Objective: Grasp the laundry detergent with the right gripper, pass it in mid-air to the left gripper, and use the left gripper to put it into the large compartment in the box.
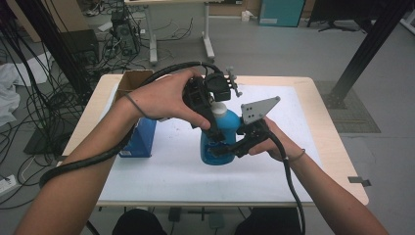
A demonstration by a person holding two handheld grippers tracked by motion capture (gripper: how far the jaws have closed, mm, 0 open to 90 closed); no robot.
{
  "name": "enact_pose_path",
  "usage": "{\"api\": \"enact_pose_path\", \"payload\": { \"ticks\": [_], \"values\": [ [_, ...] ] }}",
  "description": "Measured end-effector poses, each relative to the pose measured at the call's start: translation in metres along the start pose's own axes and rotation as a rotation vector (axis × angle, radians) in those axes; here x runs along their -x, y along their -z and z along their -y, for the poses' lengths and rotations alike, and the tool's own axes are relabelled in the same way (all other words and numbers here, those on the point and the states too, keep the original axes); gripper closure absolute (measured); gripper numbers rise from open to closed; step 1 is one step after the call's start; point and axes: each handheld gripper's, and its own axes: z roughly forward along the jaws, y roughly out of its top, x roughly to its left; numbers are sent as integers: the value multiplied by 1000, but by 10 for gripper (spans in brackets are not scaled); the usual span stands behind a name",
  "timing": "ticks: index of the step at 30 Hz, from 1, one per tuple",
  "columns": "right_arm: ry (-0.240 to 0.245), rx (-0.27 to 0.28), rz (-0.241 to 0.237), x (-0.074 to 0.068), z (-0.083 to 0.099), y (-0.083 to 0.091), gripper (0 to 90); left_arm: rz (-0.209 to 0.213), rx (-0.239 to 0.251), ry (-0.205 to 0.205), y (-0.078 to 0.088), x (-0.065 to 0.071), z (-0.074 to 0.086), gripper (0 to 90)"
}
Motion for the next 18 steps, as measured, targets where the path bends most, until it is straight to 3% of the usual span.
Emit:
{"api": "enact_pose_path", "payload": {
  "ticks": [18],
  "values": [
    [2, -4, -2, 0, -1, -1, 436, -5, -4, -3, 2, 1, -1, 92]
  ]
}}
